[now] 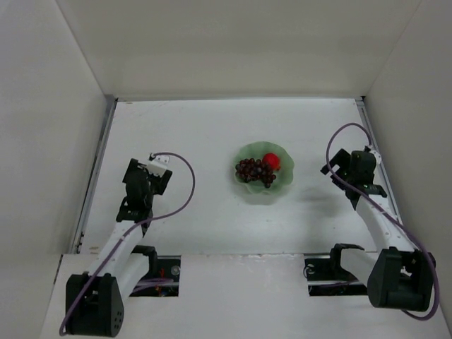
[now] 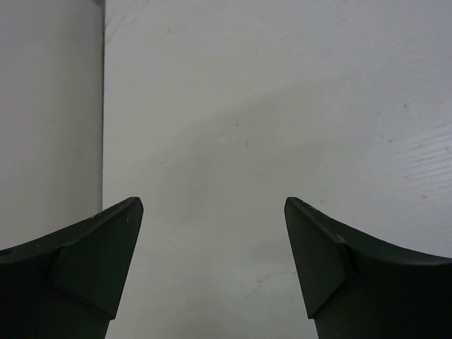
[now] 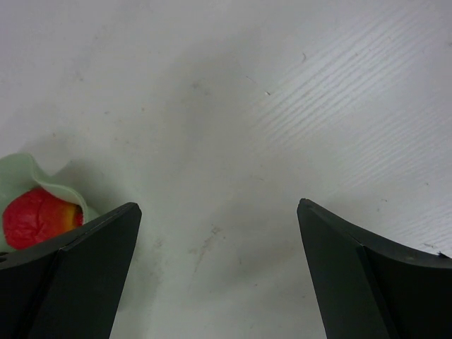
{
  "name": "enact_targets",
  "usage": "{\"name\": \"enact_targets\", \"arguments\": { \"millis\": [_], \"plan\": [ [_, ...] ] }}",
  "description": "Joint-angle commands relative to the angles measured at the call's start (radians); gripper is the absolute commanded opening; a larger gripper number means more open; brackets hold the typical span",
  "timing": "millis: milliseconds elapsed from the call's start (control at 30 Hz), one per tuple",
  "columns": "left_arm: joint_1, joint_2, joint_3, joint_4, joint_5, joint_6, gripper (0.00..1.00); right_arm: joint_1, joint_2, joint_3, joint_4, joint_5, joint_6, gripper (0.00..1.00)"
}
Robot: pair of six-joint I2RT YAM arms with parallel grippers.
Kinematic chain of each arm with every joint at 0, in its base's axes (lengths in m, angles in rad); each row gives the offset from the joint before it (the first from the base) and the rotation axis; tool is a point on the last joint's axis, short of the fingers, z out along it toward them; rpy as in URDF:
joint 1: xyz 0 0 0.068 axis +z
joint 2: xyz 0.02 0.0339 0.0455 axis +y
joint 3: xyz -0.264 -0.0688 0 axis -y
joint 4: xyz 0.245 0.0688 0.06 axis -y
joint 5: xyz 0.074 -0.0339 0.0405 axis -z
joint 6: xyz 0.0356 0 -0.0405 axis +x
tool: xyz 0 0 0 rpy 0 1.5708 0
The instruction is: Place and organize the fake fruits in the fruit bowl
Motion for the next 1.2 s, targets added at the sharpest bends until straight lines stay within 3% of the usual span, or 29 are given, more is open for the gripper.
{"name": "enact_targets", "arguments": {
  "millis": [0,200,567,1167],
  "plan": [
    [0.002,-0.106,-0.086,0.272,-0.054,0.020,0.82,-0.026,0.042,0.004,-0.061,-0.009,0.027,1.00],
    [0.008,-0.157,-0.169,0.447,-0.062,0.032,0.85,-0.039,0.103,0.051,-0.150,0.002,0.030,1.00],
    [0.083,-0.178,-0.192,0.472,-0.026,-0.037,0.84,-0.067,0.024,0.016,-0.141,0.007,0.039,1.00],
    [0.090,-0.183,-0.202,0.472,-0.013,-0.045,0.84,-0.072,-0.022,0.018,-0.144,0.014,0.030,1.00]
  ]
}}
